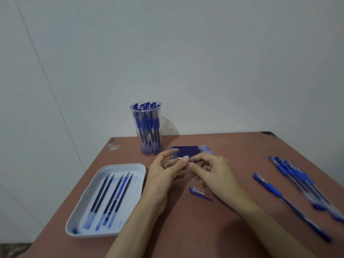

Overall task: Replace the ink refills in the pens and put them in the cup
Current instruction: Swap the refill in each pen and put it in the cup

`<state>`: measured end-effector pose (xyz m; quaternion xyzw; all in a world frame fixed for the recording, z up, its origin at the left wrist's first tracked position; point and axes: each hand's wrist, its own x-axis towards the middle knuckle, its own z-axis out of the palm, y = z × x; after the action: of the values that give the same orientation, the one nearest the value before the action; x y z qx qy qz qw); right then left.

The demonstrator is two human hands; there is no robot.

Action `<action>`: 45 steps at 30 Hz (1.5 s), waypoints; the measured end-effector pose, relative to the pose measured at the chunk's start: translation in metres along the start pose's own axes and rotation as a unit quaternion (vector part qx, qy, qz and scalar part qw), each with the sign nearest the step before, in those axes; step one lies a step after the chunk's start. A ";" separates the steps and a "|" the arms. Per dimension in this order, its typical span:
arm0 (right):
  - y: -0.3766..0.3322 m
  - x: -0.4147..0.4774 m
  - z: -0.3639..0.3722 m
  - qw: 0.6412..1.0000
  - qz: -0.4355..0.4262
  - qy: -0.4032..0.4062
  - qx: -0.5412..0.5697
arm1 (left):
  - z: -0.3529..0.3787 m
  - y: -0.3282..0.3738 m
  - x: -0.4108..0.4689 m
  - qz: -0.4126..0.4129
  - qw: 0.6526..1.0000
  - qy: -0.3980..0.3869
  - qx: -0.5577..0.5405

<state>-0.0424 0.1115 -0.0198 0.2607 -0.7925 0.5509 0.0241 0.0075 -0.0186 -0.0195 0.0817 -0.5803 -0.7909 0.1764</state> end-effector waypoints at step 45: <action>-0.014 -0.003 -0.029 0.951 -0.071 0.048 -0.296 | -0.008 -0.002 0.003 0.105 0.951 -0.005 0.289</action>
<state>-0.0414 0.1348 0.0029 0.2706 -0.8973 0.3005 0.1770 0.0067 -0.0264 -0.0236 0.0633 -0.7903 -0.5665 0.2245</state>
